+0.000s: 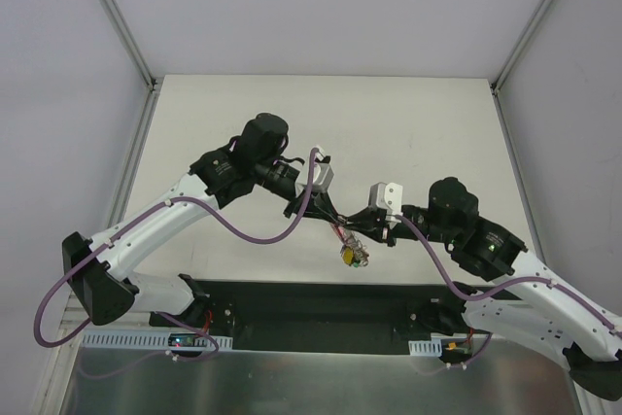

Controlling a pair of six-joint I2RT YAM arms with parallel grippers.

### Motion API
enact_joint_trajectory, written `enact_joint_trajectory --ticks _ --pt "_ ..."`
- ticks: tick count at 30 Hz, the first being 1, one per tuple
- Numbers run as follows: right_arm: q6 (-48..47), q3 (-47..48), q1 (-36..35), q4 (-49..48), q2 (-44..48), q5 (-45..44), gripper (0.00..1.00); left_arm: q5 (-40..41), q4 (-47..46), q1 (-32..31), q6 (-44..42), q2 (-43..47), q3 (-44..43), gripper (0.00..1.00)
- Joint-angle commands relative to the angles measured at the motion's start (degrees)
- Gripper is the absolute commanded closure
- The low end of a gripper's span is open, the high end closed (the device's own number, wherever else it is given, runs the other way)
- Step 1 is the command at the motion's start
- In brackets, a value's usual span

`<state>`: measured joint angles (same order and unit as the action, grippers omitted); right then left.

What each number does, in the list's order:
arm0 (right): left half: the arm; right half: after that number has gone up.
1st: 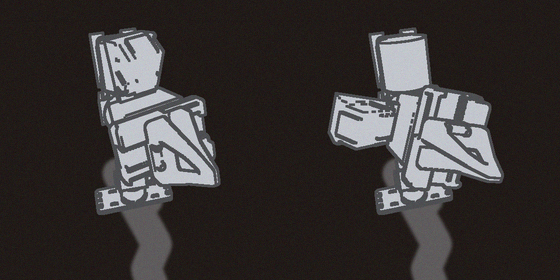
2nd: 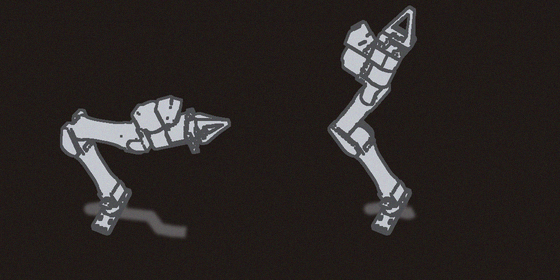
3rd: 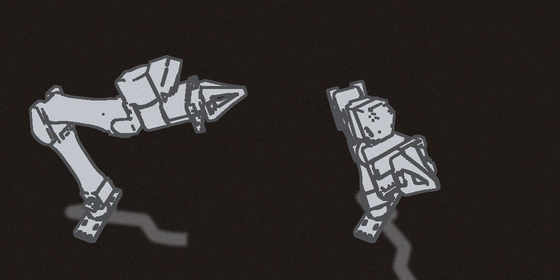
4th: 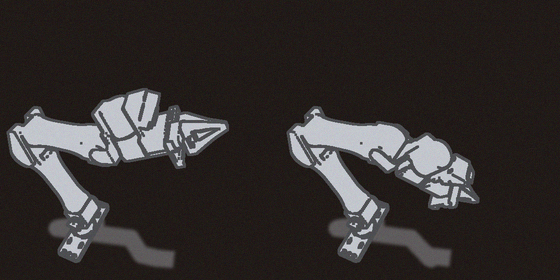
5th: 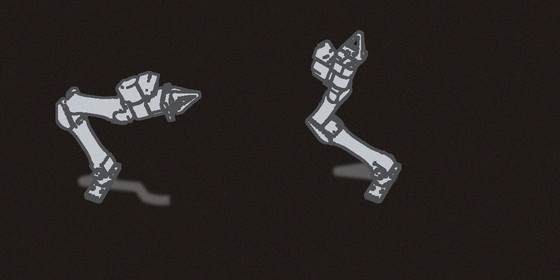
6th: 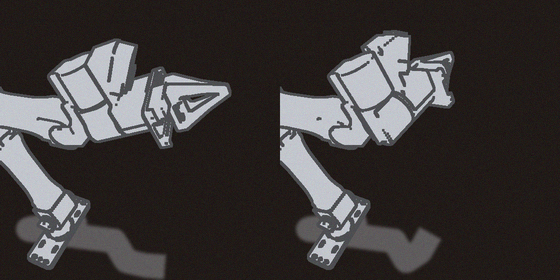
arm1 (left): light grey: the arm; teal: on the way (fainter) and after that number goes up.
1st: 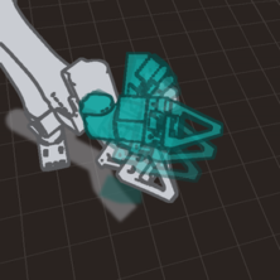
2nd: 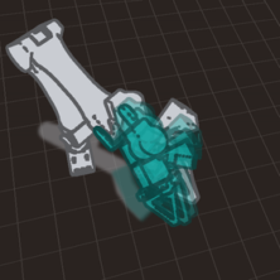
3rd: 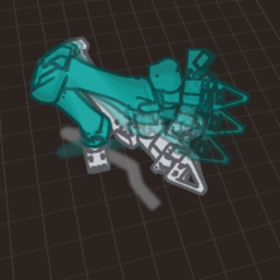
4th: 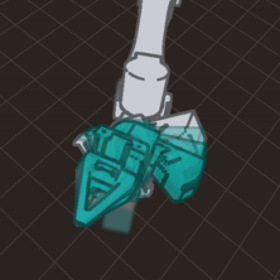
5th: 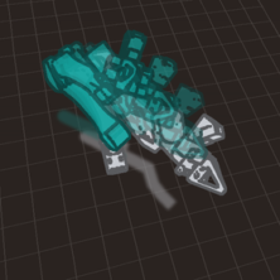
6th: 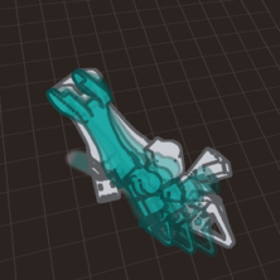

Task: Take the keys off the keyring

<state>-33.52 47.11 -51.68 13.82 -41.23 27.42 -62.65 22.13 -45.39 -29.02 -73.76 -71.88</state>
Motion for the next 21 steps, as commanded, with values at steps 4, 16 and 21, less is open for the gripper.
enact_joint_trajectory --ticks 4,16,21 --pt "0.29 0.26 -0.26 -1.26 0.54 0.27 0.89 -1.95 -1.56 -0.14 -2.27 2.74 -2.22 1.0" --pt "1.09 -0.53 -0.35 -0.03 1.68 0.09 0.83 -0.36 -1.39 -0.05 -2.27 3.36 -1.95 1.0" --pt "1.7 -0.8 -0.26 -0.55 2.12 -0.61 0.99 -0.28 -1.48 -0.05 -2.19 3.09 -2.13 1.0"
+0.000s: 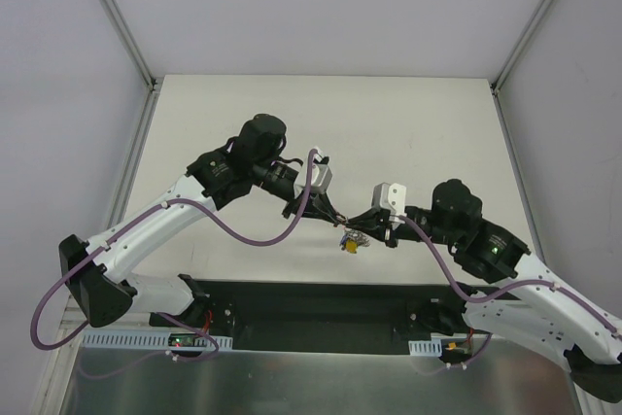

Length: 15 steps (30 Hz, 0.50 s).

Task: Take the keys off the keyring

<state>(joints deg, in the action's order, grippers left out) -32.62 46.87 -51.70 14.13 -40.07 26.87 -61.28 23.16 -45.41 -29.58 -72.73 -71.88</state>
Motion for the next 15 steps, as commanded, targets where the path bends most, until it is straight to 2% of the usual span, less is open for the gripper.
enact_joint_trajectory --ticks 1,7,11,15 --pt "1.59 -0.64 -0.24 -0.86 0.88 -1.11 0.99 -1.04 -2.59 -0.12 -1.7 1.89 -2.04 1.0" --pt "3.52 0.5 -0.24 1.6 0.26 -8.49 0.99 3.7 -2.59 -0.29 -2.76 1.98 -1.34 1.0" --pt "5.11 2.52 -0.24 2.83 -0.44 -8.42 0.99 12.22 -2.59 -1.7 -5.22 2.59 -0.37 1.0" --pt "5.29 3.66 -0.33 4.33 -2.72 -8.94 0.99 12.67 -2.5 -1.96 -4.61 1.63 -2.82 1.0"
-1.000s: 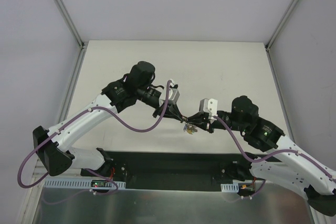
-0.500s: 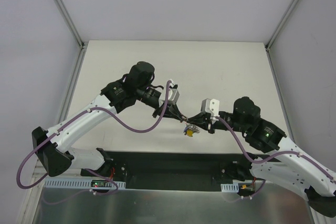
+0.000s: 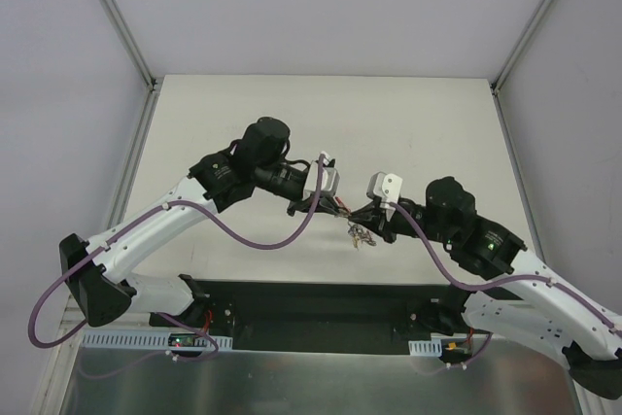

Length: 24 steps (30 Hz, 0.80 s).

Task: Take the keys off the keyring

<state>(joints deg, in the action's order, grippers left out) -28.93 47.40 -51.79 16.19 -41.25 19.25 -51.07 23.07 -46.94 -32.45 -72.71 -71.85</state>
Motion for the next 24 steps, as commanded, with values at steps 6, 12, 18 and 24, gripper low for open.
enact_joint_trajectory --ticks 6,12,18,24 --pt "2.73 2.53 -0.24 0.34 -2.08 -1.31 0.99 1.5 -2.5 -1.05 -1.04 0.11 -4.43 1.0" --pt "4.31 2.61 -0.15 0.78 -3.3 -2.98 0.99 -1.93 -2.5 -1.31 -3.23 1.16 -3.12 1.0" --pt "7.74 3.67 -0.07 0.43 -5.76 -4.13 0.99 -3.51 -2.5 -1.4 -3.07 2.57 -2.68 1.0" --pt "9.77 2.88 -0.06 -0.89 -4.19 -6.93 0.99 2.81 -0.57 -1.4 -4.82 4.41 0.92 1.0"
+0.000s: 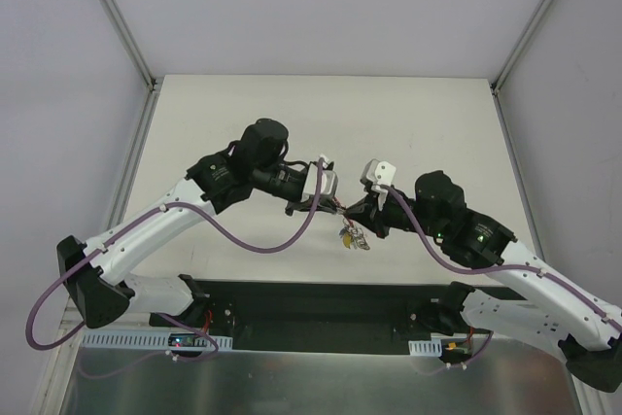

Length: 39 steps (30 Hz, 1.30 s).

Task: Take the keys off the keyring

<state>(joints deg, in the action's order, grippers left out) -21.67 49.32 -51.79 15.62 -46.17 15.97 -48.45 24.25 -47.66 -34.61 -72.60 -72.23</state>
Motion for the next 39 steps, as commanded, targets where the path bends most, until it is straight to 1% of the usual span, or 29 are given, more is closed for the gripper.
enact_joint_trajectory --ticks 1,5,9,10,11,12,13,16,17,20,21,23,25,26,27,30,35,39 --pt "2.6 0.95 0.02 -0.06 0.82 -4.18 0.99 0.28 -1.4 -0.68 -2.57 4.65 1.73 1.0" --pt "3.48 0.78 0.02 -0.23 0.73 -5.85 0.99 -0.95 -0.79 -0.68 -1.95 6.06 3.41 1.0" --pt "4.09 -0.1 0.02 -2.08 1.17 -6.3 0.99 1.33 0.01 -0.59 -1.08 6.33 3.67 1.0" --pt "4.18 0.07 0.02 -2.43 1.35 -6.39 0.99 3.34 0.01 -0.59 -0.64 6.24 3.76 1.0" --pt "4.01 0.07 -0.06 -2.35 1.35 -6.3 0.99 4.23 0.01 -0.68 -0.11 6.33 3.85 0.96" --pt "3.74 0.16 -0.07 -2.52 1.44 -5.95 0.99 5.11 0.01 -0.59 1.37 6.24 3.85 0.79" --pt "3.31 0.16 0.02 -2.7 1.52 -5.77 0.99 6.33 0.01 -0.59 2.08 6.33 3.93 0.73" --pt "2.51 -0.1 0.02 -3.57 2.05 -5.42 0.99 6.17 -0.34 -0.59 5.16 6.77 4.46 0.64" --pt "2.08 -0.36 0.02 -3.84 2.4 -5.33 0.99 6.0 -0.95 -0.68 6.39 6.94 4.72 0.63" --pt "1.37 -0.54 -0.06 -4.8 2.93 -5.07 0.99 3.81 -7.44 -0.59 13.93 8.08 6.12 0.62" --pt "1.28 -0.8 0.11 -5.07 3.28 -4.55 0.99 3.1 -12.34 -0.68 17.78 8.96 6.74 0.62" --pt "0.84 -1.07 0.02 -6.47 3.89 -4.19 0.99 2.31 -16.59 -0.68 22.37 9.75 8.68 0.6" --pt "0.49 -1.51 -0.06 -7.35 4.25 -3.93 0.99 3.26 -20.1 -0.68 24.58 9.93 9.12 0.6" --pt "0.23 -1.33 -0.07 -7.36 4.25 -3.75 0.99 4.31 -20.9 -0.68 27.2 9.76 8.95 0.6" --pt "-0.21 -1.16 -0.15 -7.44 4.16 -3.31 0.99 5.11 -21.17 -0.68 28.1 9.32 8.51 0.61" --pt "-1.44 -0.98 -0.42 -7.18 3.9 -2.61 0.99 3.19 -21.88 -0.68 31.09 7.92 7.19 0.62" --pt "-2.41 -0.89 -0.85 -7.27 4.51 -3.75 0.99 1.78 -21.7 -0.77 33.64 6.59 6.75 0.66" --pt "-3.11 -0.63 -1.03 -6.83 4.51 -3.93 0.99 -0.24 -21.7 -0.68 34.44 5.72 7.1 0.64"
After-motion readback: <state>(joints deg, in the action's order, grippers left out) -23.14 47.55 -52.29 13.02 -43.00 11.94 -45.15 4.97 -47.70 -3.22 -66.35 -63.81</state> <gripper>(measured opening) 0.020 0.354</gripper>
